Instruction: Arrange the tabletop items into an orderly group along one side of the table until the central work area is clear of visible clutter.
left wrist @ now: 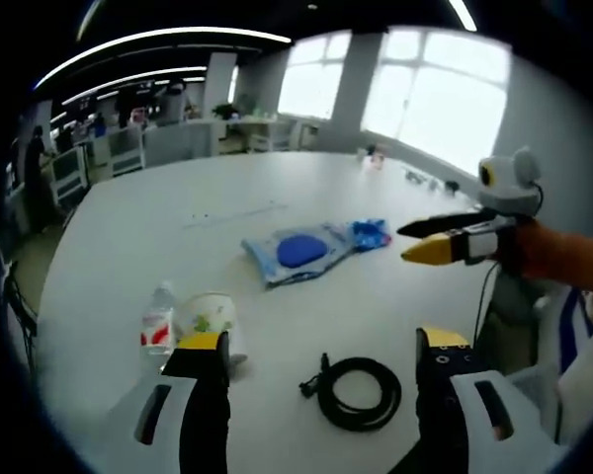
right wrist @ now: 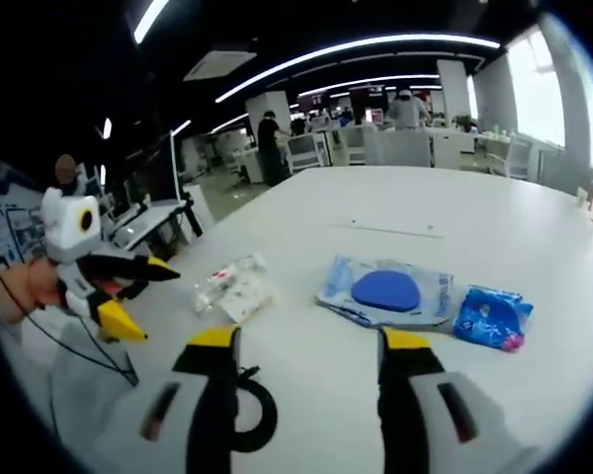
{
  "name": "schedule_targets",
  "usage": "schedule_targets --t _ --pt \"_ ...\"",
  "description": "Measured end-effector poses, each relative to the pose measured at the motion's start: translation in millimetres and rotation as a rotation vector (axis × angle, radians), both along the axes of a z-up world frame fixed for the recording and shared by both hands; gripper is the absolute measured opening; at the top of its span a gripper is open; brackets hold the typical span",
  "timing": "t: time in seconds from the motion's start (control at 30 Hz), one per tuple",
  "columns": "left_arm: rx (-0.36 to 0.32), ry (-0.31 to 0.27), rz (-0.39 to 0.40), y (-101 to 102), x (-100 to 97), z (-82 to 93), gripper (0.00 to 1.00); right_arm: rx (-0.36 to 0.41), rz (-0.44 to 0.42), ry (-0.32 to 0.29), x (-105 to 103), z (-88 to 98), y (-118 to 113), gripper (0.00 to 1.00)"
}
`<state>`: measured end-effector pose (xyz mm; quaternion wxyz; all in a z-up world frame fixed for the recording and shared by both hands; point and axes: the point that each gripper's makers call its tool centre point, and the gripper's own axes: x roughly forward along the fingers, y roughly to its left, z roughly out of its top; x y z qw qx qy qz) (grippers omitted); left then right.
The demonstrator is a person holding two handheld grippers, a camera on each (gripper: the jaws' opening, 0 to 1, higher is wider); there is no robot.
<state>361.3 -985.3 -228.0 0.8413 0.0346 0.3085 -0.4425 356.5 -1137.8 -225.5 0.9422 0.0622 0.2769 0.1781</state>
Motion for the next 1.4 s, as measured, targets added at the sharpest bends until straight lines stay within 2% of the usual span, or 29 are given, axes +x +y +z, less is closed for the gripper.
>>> schedule_targets --t 0.23,0.27,0.3,0.37,0.43,0.5,0.6,0.7,0.8,0.83,1.17,1.4 --pt "0.018 0.032 -0.021 11 -13.4 -16.3 0.74 -0.028 0.038 0.035 -13 -16.6 16 0.61" --pt "0.023 0.036 -0.027 12 -15.5 -19.3 0.74 -0.051 0.062 0.064 -20 -23.7 20 0.61" --pt "0.028 0.039 -0.032 13 -17.4 -21.9 0.74 -0.058 0.063 0.053 -20 -25.3 22 0.62" --pt "0.031 0.054 -0.038 15 -21.7 -27.5 0.74 -0.084 0.089 0.088 -28 -37.0 25 0.63" --pt "0.031 0.056 -0.048 16 -25.8 -32.1 0.74 -0.083 0.088 0.083 -31 -42.7 29 0.67" --pt "0.049 0.069 -0.063 17 -30.5 -39.1 0.73 -0.096 0.1 0.122 -38 -53.0 30 0.67" --pt "0.05 0.087 -0.07 17 -34.8 -46.5 0.73 -0.128 0.11 0.131 -43 -62.9 31 0.69" --pt "0.065 0.097 -0.08 17 -38.2 -56.8 0.72 -0.142 0.12 0.167 -50 -74.7 32 0.68" --pt "0.073 0.112 -0.088 15 -42.1 -64.9 0.72 -0.153 0.126 0.173 -53 -81.5 35 0.67" --pt "0.083 0.115 -0.096 14 -44.6 -69.0 0.71 -0.161 0.135 0.195 -57 -85.9 36 0.66" --pt "0.105 0.16 -0.116 8 -54.5 -94.0 0.68 -0.174 0.149 0.208 -55 -104.7 52 0.59" --pt "0.106 0.174 -0.117 4 -55.3 -100.7 0.66 -0.179 0.163 0.229 -57 -116.7 62 0.53"
